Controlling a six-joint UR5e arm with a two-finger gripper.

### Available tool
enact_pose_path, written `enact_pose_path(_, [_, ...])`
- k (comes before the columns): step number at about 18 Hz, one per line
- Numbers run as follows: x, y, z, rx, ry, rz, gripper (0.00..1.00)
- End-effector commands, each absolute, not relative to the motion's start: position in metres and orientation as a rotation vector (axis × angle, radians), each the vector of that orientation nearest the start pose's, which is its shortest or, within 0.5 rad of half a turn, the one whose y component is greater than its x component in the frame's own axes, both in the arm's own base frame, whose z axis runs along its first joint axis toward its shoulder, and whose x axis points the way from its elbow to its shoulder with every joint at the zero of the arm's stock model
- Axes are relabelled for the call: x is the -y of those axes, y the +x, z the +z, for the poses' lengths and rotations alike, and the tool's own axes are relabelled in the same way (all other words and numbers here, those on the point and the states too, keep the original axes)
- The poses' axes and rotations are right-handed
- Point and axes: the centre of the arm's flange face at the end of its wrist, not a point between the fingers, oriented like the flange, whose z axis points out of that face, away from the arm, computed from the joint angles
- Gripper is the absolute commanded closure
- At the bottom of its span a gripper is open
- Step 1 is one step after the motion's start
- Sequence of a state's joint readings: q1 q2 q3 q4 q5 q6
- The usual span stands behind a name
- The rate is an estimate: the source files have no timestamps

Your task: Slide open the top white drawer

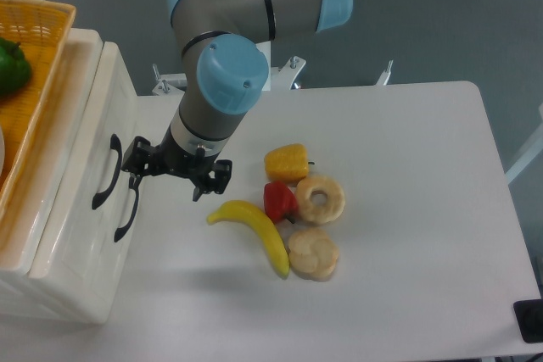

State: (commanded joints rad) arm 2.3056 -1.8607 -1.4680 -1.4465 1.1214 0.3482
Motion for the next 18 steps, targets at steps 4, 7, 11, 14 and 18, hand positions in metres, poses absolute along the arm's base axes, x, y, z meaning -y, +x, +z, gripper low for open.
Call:
enact_pose_path(4, [-0.566,-0.267,0.396,0.572,-2.847,-0.636,0.0])
enact_pose_path(7, [-0.57,-0.25,0.393,0.545,-2.874,-0.663,0.0])
enact_pose_path(11, [-0.574,-0.228,0.387,0.514,-2.909,-0.693,0.0])
enact_pose_path(14, [-0.57,-0.226,0.391,0.516,-2.912,-0.698,0.0])
enact_pose_path(18, [-0.569,-0.224,0.389,0.518,-2.925,-0.709,0.0])
